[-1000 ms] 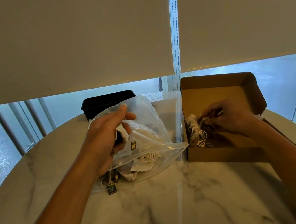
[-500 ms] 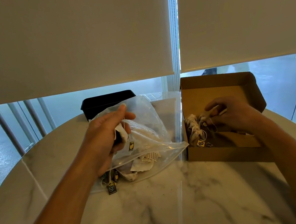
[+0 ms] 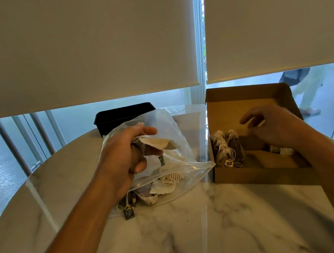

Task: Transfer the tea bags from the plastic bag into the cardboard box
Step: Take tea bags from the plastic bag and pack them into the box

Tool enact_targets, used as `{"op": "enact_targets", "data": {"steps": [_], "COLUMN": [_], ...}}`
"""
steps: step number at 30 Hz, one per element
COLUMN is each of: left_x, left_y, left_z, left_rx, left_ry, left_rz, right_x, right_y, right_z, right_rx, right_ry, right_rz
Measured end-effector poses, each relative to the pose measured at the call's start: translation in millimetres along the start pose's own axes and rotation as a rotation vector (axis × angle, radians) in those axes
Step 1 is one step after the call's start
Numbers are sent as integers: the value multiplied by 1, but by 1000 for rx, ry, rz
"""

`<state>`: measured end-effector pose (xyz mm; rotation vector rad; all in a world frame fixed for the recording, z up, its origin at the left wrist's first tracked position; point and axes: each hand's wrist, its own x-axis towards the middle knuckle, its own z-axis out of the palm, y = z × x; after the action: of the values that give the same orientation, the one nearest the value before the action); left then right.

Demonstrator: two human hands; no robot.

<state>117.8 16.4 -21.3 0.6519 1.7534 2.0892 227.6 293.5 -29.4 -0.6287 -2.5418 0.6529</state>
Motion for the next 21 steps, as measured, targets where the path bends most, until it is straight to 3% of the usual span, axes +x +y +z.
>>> {"op": "enact_targets", "data": {"steps": [4,7,11,14,21], "left_x": [-2,-4,-8,-6,-5], "left_y": [2,1,2,2,-5], "left_z": [4,6,9,7,6], "left_rx": [-10,8,28,52,389], "left_ry": [-11,-15,-30,-48,-138], "left_rz": [-26,-32,-18,-7,147], "right_x": [-23,-40,-47,-44,-45], "right_y": [-51,-84,-100,-98,-94], "right_z": [0,11,41,49,41], "right_rx": [384,408,296,362,745], "right_ry": [-192,-329,-140,-45,-150], "right_rz": [-159,-243,-355,-343,-129]}}
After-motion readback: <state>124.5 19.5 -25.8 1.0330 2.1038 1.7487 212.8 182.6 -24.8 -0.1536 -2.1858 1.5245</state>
